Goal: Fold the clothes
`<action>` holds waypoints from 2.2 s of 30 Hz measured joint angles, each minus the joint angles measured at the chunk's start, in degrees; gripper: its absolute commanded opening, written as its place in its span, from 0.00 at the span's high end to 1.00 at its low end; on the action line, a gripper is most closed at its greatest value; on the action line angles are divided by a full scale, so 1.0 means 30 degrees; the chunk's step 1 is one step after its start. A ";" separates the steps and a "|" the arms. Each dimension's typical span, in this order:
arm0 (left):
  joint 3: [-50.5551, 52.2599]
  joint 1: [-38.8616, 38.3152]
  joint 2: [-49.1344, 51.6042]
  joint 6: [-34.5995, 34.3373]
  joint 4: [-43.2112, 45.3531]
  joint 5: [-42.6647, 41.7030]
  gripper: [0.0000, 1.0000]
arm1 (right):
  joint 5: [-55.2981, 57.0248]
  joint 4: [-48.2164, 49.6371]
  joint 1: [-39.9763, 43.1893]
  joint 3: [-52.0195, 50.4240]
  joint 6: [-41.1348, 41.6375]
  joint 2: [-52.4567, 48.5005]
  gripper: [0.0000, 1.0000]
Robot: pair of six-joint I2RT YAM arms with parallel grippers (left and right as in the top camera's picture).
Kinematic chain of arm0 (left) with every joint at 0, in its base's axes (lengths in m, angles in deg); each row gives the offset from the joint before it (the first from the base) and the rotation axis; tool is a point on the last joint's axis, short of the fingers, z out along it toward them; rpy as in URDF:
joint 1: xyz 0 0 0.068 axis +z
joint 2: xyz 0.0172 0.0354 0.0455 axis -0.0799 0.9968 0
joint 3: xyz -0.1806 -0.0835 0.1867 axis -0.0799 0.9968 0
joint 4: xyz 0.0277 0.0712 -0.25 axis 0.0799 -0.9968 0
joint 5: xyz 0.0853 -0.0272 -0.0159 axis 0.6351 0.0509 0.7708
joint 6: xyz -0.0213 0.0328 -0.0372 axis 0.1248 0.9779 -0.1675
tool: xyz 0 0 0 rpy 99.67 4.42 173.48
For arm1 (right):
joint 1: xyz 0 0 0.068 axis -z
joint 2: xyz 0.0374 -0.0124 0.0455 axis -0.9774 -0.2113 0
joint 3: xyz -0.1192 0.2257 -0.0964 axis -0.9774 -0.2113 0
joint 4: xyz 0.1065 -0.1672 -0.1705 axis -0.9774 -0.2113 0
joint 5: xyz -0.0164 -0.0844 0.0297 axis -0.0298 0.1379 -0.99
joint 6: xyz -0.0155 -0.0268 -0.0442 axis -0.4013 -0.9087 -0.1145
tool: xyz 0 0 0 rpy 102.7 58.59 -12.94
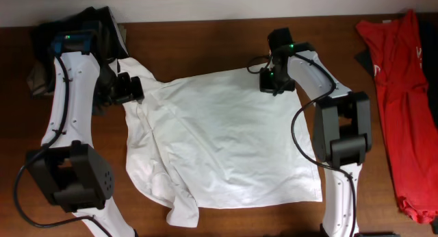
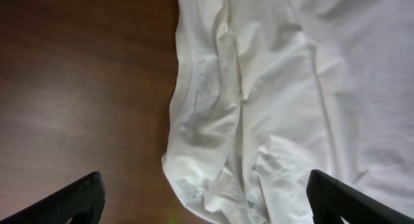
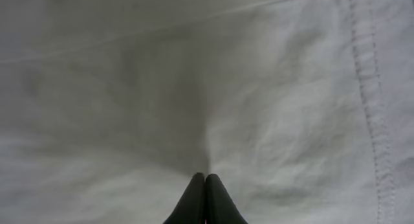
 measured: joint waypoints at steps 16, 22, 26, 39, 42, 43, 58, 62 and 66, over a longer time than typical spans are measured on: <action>0.0153 0.0000 0.0000 0.0000 0.1559 0.0000 0.01 | 0.3147 0.4983 0.3322 0.0117 -0.0007 -0.0889 0.96; 0.2630 0.0000 0.0000 0.0000 0.3759 -0.0080 0.01 | 0.3752 0.6521 0.7067 0.0481 -0.0240 -0.1370 0.91; 0.4743 0.0000 0.0022 0.0000 0.4918 -0.0525 0.01 | 0.4626 0.3657 0.8378 0.2841 -0.0401 -0.1909 0.36; 0.8415 -0.2907 0.0036 0.0277 0.4860 -0.3745 0.99 | -0.1304 -1.4761 0.7665 1.8447 -0.0408 -0.1923 0.57; 0.9712 -0.3832 0.0036 -0.0015 0.4918 -0.3891 0.99 | -0.1523 -1.4717 0.7308 1.6378 -0.0634 -0.1945 0.71; 1.0163 -0.3942 0.0029 -0.0080 0.4976 -0.3891 0.99 | -0.1537 -1.4761 0.7147 1.5584 -0.0619 -0.1945 0.70; 1.3996 -0.1071 0.0022 -0.1224 0.6798 -0.2375 0.99 | -0.0408 -1.3588 0.6834 0.8225 -0.0729 -0.1967 0.67; 1.3835 0.0911 0.0029 -0.2382 0.6156 -0.0801 0.99 | -0.0408 -1.2480 0.6834 0.6346 -0.0721 -0.1967 0.67; 1.1657 0.1843 -0.0051 -0.2718 0.4750 0.0372 0.91 | -0.0401 -1.1300 0.6834 0.4619 -0.0721 -0.1967 0.65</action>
